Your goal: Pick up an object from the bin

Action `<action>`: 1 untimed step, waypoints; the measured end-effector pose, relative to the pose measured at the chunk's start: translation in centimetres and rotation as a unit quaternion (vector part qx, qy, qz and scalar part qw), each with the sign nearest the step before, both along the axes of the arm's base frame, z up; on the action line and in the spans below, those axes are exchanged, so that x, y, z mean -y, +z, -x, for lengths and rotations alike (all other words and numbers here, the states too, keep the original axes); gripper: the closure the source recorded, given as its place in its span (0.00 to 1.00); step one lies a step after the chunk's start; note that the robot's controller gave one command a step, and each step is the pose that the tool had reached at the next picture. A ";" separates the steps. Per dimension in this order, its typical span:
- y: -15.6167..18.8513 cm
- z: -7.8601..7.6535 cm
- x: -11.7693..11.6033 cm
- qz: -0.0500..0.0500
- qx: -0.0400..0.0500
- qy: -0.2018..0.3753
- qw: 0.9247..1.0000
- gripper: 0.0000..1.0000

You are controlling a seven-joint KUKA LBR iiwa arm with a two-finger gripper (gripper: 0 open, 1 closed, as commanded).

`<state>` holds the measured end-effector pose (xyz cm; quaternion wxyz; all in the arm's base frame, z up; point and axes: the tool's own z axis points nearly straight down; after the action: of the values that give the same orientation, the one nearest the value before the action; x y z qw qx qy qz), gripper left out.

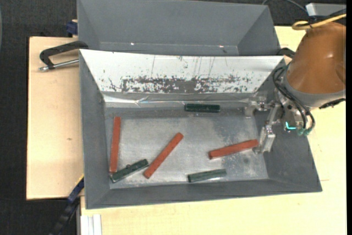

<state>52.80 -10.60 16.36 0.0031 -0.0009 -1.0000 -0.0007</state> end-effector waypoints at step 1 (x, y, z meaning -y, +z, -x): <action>0.4 -0.2 0.0 0.001 0.004 0.001 1.000 0.00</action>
Offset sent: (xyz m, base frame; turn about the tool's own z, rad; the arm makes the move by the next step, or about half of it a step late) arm -0.0101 0.0305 -0.0936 -0.1875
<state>53.00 -10.55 16.79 -0.0011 0.0001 -1.0000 0.0000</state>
